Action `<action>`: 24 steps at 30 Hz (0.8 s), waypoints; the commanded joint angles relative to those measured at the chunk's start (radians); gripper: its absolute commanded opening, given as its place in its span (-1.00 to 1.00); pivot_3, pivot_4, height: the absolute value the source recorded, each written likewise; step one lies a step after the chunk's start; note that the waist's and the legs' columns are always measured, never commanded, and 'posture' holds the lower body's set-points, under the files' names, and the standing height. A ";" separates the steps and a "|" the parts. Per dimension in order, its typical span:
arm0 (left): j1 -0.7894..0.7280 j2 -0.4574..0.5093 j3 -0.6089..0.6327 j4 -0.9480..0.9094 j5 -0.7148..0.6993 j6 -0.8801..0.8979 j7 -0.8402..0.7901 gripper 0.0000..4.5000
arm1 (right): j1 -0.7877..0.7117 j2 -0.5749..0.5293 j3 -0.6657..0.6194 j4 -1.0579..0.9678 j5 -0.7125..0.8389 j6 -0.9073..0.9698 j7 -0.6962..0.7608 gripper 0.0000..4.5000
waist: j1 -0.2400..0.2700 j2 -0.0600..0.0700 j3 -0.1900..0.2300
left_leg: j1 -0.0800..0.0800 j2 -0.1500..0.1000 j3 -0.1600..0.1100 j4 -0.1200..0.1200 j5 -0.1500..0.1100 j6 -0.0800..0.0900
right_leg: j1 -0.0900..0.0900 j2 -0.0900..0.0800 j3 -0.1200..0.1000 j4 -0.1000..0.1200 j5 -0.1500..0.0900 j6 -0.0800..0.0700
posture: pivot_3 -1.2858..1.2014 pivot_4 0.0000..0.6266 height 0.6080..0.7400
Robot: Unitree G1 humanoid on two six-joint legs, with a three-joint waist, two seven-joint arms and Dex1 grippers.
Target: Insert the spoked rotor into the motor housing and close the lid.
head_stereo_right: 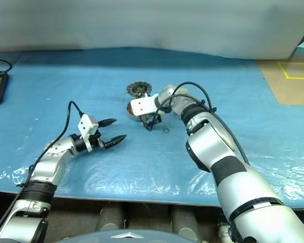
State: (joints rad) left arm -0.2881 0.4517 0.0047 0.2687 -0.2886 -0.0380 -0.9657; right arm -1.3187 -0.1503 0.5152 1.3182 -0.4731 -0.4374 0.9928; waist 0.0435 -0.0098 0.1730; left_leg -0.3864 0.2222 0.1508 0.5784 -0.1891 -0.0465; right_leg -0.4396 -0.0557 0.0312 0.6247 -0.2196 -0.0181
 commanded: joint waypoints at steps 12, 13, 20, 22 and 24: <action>0.034 0.021 0.038 -0.069 -0.017 -0.002 0.027 1.00 | 0.015 0.035 -0.012 0.032 -0.034 0.087 -0.015 0.12 | -0.001 0.001 0.000 | 0.003 0.000 0.000 0.000 0.000 0.000 | 0.002 0.000 0.000 0.001 0.000 -0.001 | 0.03 -0.52 1.00; 0.035 0.022 0.038 -0.070 -0.018 -0.002 0.027 1.00 | 0.018 0.036 -0.015 0.032 -0.032 0.092 -0.017 -0.04 | -0.001 0.001 0.000 | 0.003 0.001 0.000 0.000 0.000 -0.001 | 0.002 0.000 0.000 0.001 0.000 -0.001 | 0.03 -0.52 1.00; 0.041 0.028 0.044 -0.078 -0.024 0.004 0.034 1.00 | 0.049 0.022 -0.044 0.012 -0.011 0.060 0.006 -0.12 | -0.001 0.001 0.000 | 0.004 0.001 0.000 0.000 0.000 -0.001 | 0.003 0.000 0.000 0.002 0.000 -0.001 | 0.03 -0.52 1.00; 0.048 0.032 0.050 -0.079 -0.025 0.004 0.037 1.00 | 0.062 0.004 -0.065 -0.010 0.015 0.029 0.050 -0.12 | -0.001 0.001 0.000 | 0.004 0.001 0.000 0.000 0.000 -0.001 | 0.003 0.000 0.000 0.001 0.000 -0.001 | 0.03 -0.52 1.00; 0.055 0.036 0.057 -0.078 -0.027 0.004 0.036 1.00 | 0.086 -0.018 -0.081 -0.043 0.040 -0.005 0.098 -0.12 | 0.000 0.001 0.000 | 0.004 0.001 0.000 0.000 0.000 -0.001 | 0.003 0.000 0.000 0.001 0.000 -0.001 | 0.03 -0.52 1.00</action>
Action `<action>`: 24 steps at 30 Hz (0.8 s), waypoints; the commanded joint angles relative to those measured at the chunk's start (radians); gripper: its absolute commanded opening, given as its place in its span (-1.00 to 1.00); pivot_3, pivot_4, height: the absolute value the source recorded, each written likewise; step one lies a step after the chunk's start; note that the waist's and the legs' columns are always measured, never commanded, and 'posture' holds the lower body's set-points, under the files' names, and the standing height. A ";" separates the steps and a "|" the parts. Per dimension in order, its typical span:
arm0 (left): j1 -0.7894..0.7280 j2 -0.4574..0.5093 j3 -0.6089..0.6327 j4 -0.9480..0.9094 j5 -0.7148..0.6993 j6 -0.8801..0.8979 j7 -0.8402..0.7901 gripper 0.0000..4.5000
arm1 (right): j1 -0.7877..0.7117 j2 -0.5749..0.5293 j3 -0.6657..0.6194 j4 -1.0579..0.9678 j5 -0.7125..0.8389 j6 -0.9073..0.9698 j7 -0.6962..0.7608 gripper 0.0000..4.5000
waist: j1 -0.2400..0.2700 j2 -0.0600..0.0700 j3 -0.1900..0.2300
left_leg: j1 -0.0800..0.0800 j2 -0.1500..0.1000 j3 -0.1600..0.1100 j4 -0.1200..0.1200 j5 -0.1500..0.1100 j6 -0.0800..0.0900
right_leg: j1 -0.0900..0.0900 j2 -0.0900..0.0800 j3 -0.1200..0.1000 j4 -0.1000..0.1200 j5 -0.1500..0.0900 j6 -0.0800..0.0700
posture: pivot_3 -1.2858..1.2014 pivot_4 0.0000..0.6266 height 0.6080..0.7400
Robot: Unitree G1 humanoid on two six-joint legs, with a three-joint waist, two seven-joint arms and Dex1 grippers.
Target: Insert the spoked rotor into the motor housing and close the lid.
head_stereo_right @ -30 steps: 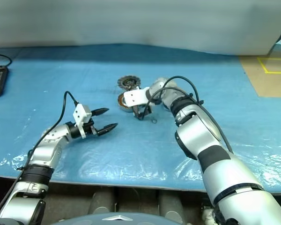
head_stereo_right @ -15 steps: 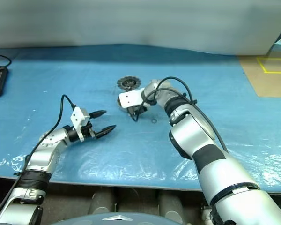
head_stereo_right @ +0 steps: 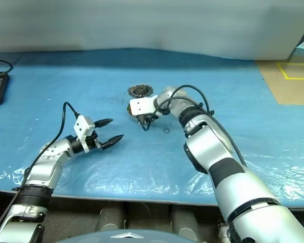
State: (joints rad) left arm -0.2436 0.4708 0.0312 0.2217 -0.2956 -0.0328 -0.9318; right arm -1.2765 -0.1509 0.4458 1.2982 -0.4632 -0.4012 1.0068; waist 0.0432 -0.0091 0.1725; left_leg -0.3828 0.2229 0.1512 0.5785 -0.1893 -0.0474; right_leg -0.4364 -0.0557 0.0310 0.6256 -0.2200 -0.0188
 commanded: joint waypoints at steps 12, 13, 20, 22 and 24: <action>0.034 0.043 0.050 -0.024 -0.031 0.008 -0.007 1.00 | 0.549 -0.180 0.017 -0.816 0.153 0.189 0.293 -0.12 | 0.001 -0.002 -0.002 | 0.007 0.000 0.000 -0.001 -0.002 0.004 | 0.007 0.001 0.000 -0.002 0.000 0.000 | 0.03 -0.52 1.00; 0.038 0.045 0.051 -0.029 -0.032 0.011 -0.006 1.00 | 0.585 -0.193 0.022 -0.878 0.149 0.227 0.291 -0.12 | 0.002 -0.002 -0.002 | 0.008 0.000 0.000 -0.002 -0.002 0.003 | 0.009 0.001 0.000 -0.002 0.000 0.000 | 0.03 -0.52 1.00; 0.099 0.052 0.047 -0.080 -0.042 0.040 -0.012 1.00 | 0.747 -0.245 0.033 -1.190 0.130 0.476 0.257 -0.12 | 0.002 -0.002 -0.002 | 0.017 0.000 0.000 -0.007 -0.002 0.003 | 0.016 0.001 0.002 -0.007 -0.001 0.000 | 0.03 -0.52 1.00; 0.106 0.052 0.044 -0.093 -0.044 0.051 -0.012 1.00 | 0.759 -0.260 0.035 -1.237 0.137 0.525 0.262 -0.12 | 0.002 -0.002 -0.002 | 0.016 0.000 0.000 -0.007 -0.002 0.003 | 0.016 0.000 0.002 -0.007 -0.001 0.000 | 0.03 -0.52 1.00; 0.115 0.052 0.039 -0.103 -0.045 0.059 -0.015 1.00 | 0.772 -0.273 0.041 -1.279 0.147 0.566 0.262 -0.12 | 0.005 -0.002 -0.003 | 0.016 0.000 0.000 -0.007 -0.002 0.003 | 0.016 0.000 0.002 -0.008 -0.001 0.000 | 0.03 -0.52 1.00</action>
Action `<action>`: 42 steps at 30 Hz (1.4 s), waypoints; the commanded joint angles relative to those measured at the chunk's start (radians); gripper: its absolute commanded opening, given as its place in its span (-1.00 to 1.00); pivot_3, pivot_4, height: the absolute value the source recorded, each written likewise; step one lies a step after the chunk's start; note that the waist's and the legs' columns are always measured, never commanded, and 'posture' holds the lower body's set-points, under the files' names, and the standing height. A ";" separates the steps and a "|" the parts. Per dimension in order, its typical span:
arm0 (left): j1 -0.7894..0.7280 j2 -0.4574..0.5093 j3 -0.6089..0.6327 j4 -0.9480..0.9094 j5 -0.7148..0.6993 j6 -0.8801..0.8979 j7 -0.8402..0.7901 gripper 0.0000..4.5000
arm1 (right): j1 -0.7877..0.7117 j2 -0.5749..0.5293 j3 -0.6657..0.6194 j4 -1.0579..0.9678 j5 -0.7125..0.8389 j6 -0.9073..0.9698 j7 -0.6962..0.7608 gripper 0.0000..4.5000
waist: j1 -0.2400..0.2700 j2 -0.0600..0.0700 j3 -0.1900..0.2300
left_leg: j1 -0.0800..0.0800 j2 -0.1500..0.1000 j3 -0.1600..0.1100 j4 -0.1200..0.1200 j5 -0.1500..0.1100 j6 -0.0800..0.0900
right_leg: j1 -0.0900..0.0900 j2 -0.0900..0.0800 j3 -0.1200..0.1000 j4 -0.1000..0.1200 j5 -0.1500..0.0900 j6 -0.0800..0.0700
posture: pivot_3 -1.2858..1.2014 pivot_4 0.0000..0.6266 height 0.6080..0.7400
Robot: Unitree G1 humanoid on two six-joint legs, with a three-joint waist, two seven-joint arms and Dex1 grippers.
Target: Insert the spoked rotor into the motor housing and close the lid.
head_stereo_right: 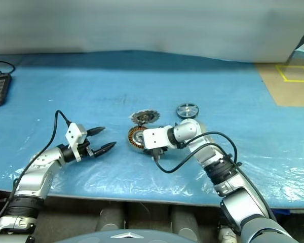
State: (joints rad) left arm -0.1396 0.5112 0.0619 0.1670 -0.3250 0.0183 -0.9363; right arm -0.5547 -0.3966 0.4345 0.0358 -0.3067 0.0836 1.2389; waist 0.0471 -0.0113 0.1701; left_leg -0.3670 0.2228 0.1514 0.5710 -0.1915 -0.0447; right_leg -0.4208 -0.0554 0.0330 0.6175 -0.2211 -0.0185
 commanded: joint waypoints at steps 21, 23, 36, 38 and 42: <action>0.009 0.016 0.003 -0.076 -0.011 0.038 -0.022 1.00 | 0.146 -0.156 0.045 -0.268 0.081 0.284 -0.008 0.50 | 0.019 0.001 -0.001 | -0.001 -0.001 0.000 -0.007 0.003 -0.005 | 0.002 -0.001 0.000 -0.010 0.000 0.001 | 0.03 -0.52 1.00; -0.003 0.013 0.001 -0.065 -0.009 0.035 -0.022 1.00 | 0.132 -0.140 -0.017 -0.307 0.174 0.350 0.000 0.81 | 0.022 0.001 -0.001 | -0.001 -0.001 0.000 -0.007 0.003 -0.005 | 0.002 -0.001 0.000 -0.010 0.000 0.001 | 0.03 -0.52 1.00; -0.063 0.001 -0.029 0.000 -0.016 0.017 -0.086 1.00 | 0.146 -0.224 -0.323 -0.455 0.582 0.654 -0.025 0.99 | 0.027 0.001 0.000 | -0.002 -0.001 0.000 -0.007 0.003 -0.006 | 0.001 0.000 0.000 -0.009 0.000 0.001 | 0.03 -0.52 1.00; -0.068 0.001 -0.030 0.010 -0.018 0.013 -0.102 1.00 | 0.190 -0.258 -0.340 -0.429 0.571 0.624 -0.054 0.99 | 0.029 0.001 0.000 | -0.002 -0.001 0.000 -0.007 0.003 -0.006 | 0.001 -0.001 0.000 -0.009 0.000 0.001 | 0.03 -0.52 1.00; -0.076 0.001 -0.035 0.035 -0.013 0.007 -0.128 1.00 | 0.243 -0.186 -0.424 -0.277 0.561 0.463 -0.202 0.99 | 0.022 0.001 0.000 | -0.002 0.000 0.000 -0.007 0.003 -0.006 | 0.001 0.000 0.000 -0.009 0.000 0.001 | 0.03 -0.52 1.00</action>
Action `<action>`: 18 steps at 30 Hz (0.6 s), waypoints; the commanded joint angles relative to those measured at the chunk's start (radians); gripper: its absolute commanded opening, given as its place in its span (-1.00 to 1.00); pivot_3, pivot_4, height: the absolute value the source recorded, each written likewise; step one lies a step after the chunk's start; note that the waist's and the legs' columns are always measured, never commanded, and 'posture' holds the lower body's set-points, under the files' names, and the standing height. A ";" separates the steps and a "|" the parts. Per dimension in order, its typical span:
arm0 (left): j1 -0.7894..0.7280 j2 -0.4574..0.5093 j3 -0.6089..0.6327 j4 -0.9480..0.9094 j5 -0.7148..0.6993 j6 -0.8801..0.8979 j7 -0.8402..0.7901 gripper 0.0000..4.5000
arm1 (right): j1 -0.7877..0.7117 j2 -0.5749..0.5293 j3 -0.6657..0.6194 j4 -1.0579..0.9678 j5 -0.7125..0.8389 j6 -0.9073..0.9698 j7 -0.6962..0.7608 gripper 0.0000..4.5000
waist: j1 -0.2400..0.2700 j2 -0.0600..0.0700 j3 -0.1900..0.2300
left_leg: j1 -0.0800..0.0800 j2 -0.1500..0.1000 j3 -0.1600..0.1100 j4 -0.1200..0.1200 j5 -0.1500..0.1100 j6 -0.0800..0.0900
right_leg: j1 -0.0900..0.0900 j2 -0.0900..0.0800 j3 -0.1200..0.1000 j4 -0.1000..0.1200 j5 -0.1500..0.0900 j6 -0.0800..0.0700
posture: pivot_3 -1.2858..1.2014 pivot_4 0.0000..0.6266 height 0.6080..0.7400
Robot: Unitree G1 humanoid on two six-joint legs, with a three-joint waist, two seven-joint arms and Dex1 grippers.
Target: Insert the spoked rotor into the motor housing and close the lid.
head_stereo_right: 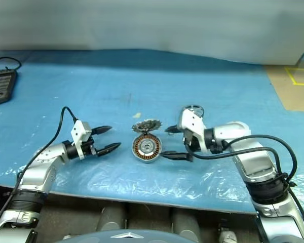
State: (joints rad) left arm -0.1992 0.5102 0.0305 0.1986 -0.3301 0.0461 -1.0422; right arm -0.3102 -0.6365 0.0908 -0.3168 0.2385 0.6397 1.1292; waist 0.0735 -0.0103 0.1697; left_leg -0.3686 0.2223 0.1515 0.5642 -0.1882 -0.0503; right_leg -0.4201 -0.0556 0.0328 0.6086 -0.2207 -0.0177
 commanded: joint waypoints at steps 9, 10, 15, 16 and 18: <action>-0.008 -0.016 -0.023 -0.001 -0.005 -0.036 -0.035 1.00 | -0.011 0.142 -0.028 0.416 -0.064 -0.325 -0.198 0.99 | -0.006 0.001 0.000 | -0.001 -0.001 0.000 0.001 0.000 0.000 | -0.001 0.000 0.000 0.001 0.000 0.000 | 0.03 -0.52 1.00; -0.006 -0.017 -0.023 -0.004 -0.005 -0.036 -0.033 1.00 | -0.013 0.145 -0.019 0.430 -0.070 -0.338 -0.194 0.99 | -0.006 0.001 0.000 | -0.001 -0.001 0.000 0.000 0.000 0.000 | -0.001 0.000 -0.001 0.001 0.000 0.000 | 0.03 -0.52 1.00; 0.009 -0.020 -0.019 -0.029 -0.008 -0.032 -0.021 1.00 | -0.027 0.156 0.010 0.476 -0.080 -0.377 -0.192 0.99 | -0.006 0.001 0.000 | -0.001 -0.001 0.000 0.001 0.000 0.000 | -0.001 0.000 -0.001 0.001 0.000 0.000 | 0.03 -0.52 1.00; 0.012 -0.019 -0.019 -0.034 -0.009 -0.030 -0.019 1.00 | -0.032 0.159 0.017 0.485 -0.083 -0.385 -0.193 0.99 | -0.006 0.001 0.000 | -0.001 -0.001 0.000 0.001 0.000 0.000 | -0.001 0.000 -0.001 0.002 0.000 0.000 | 0.03 -0.52 1.00; 0.016 -0.020 -0.020 -0.043 -0.011 -0.025 -0.017 1.00 | -0.044 0.169 0.030 0.508 -0.096 -0.409 -0.202 0.99 | -0.006 0.001 0.000 | -0.001 -0.001 0.000 0.001 0.000 0.000 | -0.001 0.000 -0.001 0.002 0.000 0.000 | 0.03 -0.52 1.00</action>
State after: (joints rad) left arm -0.1850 0.4892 0.0015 0.1972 -0.3297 0.0301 -1.0618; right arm -0.3389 -0.4741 0.1107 0.1879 0.1512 0.2588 0.9329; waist 0.0674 -0.0096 0.1699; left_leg -0.3693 0.2218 0.1519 0.5658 -0.1880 -0.0504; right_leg -0.4212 -0.0558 0.0317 0.6106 -0.2207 -0.0178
